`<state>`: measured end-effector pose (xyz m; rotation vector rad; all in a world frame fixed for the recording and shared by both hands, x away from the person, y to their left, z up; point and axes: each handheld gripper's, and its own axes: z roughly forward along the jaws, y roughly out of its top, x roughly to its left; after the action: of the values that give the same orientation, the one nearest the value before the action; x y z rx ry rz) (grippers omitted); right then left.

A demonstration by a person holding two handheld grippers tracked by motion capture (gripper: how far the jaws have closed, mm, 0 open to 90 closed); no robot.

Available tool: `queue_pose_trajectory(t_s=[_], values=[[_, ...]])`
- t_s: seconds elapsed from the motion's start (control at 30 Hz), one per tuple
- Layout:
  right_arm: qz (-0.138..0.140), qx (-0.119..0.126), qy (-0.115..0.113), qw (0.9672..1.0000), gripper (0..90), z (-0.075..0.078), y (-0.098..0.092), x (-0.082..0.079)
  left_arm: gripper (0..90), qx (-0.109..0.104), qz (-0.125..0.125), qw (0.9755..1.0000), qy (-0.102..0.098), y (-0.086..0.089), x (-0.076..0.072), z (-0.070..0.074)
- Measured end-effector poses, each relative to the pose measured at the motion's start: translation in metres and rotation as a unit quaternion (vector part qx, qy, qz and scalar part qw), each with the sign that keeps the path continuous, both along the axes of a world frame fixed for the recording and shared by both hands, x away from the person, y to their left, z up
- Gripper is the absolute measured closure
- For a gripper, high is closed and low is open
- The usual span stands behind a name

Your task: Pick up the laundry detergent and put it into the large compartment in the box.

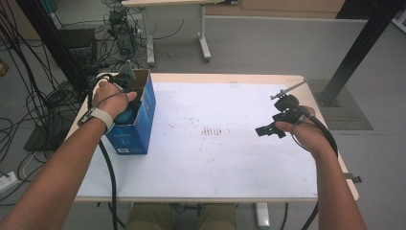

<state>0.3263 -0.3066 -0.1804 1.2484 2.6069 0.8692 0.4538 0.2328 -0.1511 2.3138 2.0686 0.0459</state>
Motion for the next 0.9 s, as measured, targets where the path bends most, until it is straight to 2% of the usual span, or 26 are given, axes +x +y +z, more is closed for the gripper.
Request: queue_pose_trajectory(t_s=[0.9], values=[[-0.002,0.001,-0.001,1.0,8.8,0.0001,-0.0017,-0.0018,38.2,-0.001,0.001,1.0,0.001,0.0006,-0.0002,0.0001]])
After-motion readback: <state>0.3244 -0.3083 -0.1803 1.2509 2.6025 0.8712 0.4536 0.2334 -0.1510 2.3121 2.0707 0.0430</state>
